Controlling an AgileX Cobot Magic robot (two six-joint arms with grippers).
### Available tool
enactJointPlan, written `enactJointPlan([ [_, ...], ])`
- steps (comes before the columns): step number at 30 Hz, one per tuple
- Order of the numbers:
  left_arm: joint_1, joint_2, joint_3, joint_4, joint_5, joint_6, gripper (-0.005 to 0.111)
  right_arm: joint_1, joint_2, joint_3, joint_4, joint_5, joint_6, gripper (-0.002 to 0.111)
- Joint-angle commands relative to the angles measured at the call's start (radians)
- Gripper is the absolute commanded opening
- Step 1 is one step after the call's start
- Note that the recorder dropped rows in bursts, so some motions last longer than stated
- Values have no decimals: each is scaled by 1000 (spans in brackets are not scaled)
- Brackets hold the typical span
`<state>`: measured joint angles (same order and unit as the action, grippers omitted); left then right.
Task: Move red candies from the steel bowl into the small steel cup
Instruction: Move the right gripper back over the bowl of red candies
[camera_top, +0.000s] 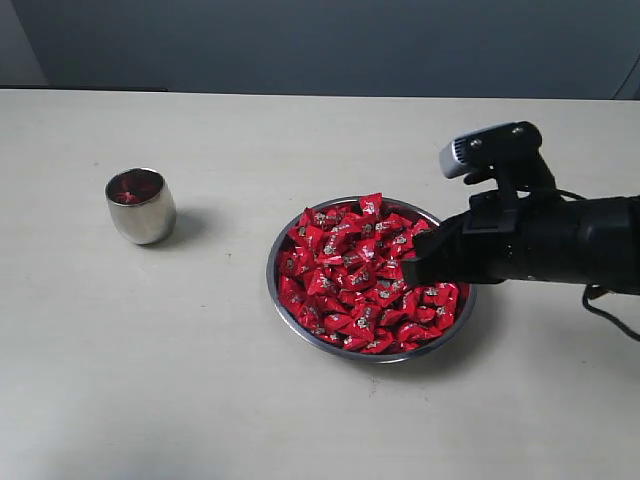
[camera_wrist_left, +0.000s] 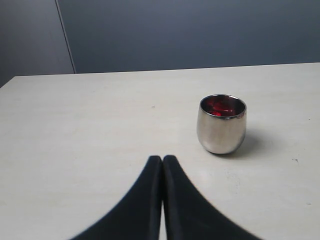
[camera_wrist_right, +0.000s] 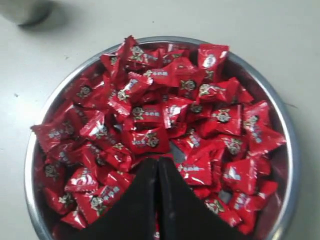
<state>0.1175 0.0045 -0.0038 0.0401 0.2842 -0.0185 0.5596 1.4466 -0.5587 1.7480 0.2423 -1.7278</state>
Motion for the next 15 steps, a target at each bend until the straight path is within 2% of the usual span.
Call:
enactJointPlan([
  [1,1,-4,4,-2,1,-1,0,0,83,-47,-4,50,0,-1],
  [15,1,-4,4,-2,1,-1,0,0,251,-75,-35,194,191,-1],
])
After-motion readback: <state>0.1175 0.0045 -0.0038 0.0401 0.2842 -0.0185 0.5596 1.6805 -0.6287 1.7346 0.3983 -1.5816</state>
